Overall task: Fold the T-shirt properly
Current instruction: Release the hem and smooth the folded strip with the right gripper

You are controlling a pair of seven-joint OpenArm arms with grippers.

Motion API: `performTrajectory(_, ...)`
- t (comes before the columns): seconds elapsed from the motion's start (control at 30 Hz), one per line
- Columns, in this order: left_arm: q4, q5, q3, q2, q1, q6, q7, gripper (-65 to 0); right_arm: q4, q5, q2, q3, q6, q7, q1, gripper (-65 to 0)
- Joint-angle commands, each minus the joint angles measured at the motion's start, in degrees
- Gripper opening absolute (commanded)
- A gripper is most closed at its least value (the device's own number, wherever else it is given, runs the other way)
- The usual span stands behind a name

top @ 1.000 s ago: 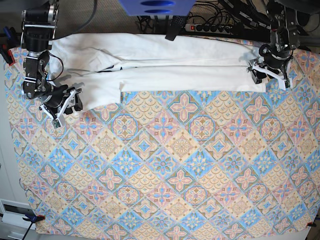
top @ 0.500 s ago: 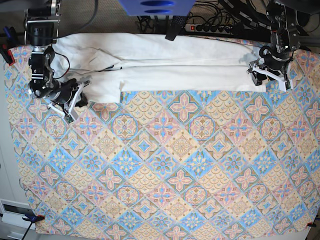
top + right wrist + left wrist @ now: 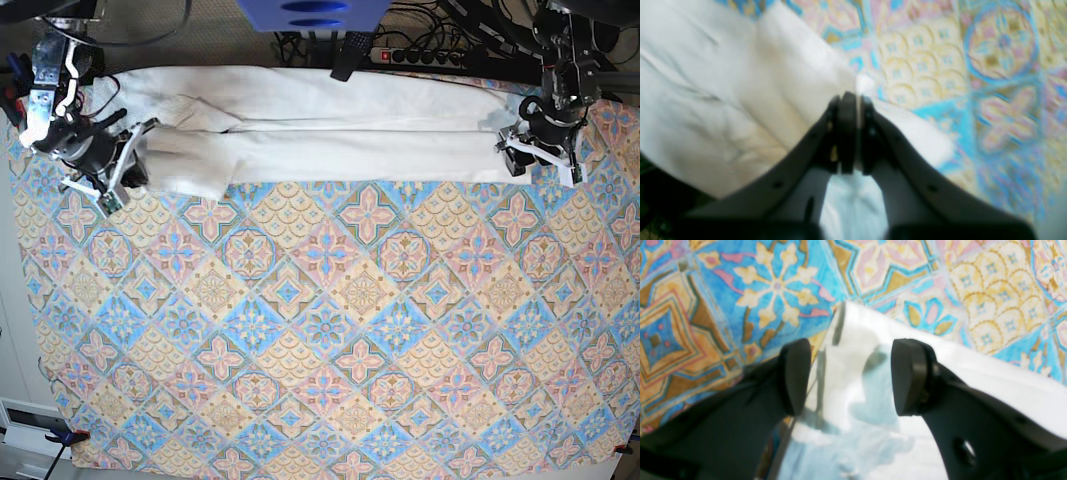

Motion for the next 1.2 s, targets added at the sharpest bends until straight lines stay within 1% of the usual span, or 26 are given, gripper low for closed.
performTrajectory(0.0,0.81,0.02,-0.47,-0.74,-0.07,-0.21,-1.1,-27.1,2.15,0.89,0.74,0.64,0.32,0.64,-1.08,-64.3)
performTrajectory(0.17,0.81,0.19,-0.56,-0.92,-0.07,-0.21,-1.19,-27.1,4.7,0.89,0.74,1.43,0.32,0.64,-7.15,-64.3)
performTrajectory(0.3,0.81,0.37,-0.65,-1.09,-0.07,-0.21,-1.19,-27.1,4.44,0.62,0.74,1.17,0.32,0.64,-9.34,-63.9)
performTrajectory(0.33,0.81,0.28,-0.65,-1.71,-0.07,-0.21,-1.19,-27.1,4.44,0.62,0.74,1.17,0.32,0.64,-9.34,-63.3)
performTrajectory(0.4,0.81,0.02,-0.65,-2.5,-0.07,-0.21,-1.1,-27.1,4.44,0.62,0.74,1.43,0.32,0.64,-9.34,-59.1)
performTrajectory(0.5,0.81,0.02,-0.65,-2.94,-0.07,-0.21,-1.01,-26.6,4.44,0.53,0.74,2.05,0.32,0.73,-9.34,-48.0)
performTrajectory(0.57,0.81,-0.07,-0.65,-4.43,0.02,-0.21,-1.01,-26.4,4.79,0.53,0.57,4.42,0.32,0.73,-9.34,-41.9)
performTrajectory(0.63,0.81,-0.07,-0.65,-5.22,0.37,-0.21,-1.01,-26.4,4.79,0.62,-0.05,7.41,0.32,0.73,-9.43,-38.7)
performTrajectory(0.7,0.81,-0.07,-0.56,-6.63,0.55,-0.39,-0.66,-26.4,4.79,0.71,-1.72,11.1,0.32,1.08,-10.05,-38.4)
performTrajectory(0.77,0.81,-0.07,-0.39,-8.13,1.07,-0.56,1.54,-26.3,4.79,0.71,-3.04,13.92,0.32,1.08,-10.66,-38.4)
performTrajectory(0.83,0.81,-0.07,-0.39,-8.74,1.16,-0.74,3.91,-26.3,4.88,0.8,-3.92,14.53,0.32,1.08,-10.66,-38.4)
performTrajectory(0.93,0.81,0.02,-0.21,-10.5,1.16,-3.73,6.81,-26.3,4.88,0.8,-3.92,14.36,0.32,1.08,-10.57,-38.4)
performTrajectory(1.0,0.81,0.02,-0.21,-10.85,0.81,-5.93,9.27,-26.0,4.88,0.8,-3.92,14.36,0.32,1.08,-10.57,-38.4)
performTrajectory(1.07,0.81,0.02,-0.21,-10.85,0.72,-7.51,11.56,-23.0,4.88,0.8,-3.92,14.27,0.32,1.08,-10.49,-38.4)
performTrajectory(1.17,0.72,0.37,-0.21,-10.76,-0.69,-8.04,14.11,-15.8,4.88,0.8,-3.92,14.27,0.32,1.17,-10.4,-38.4)
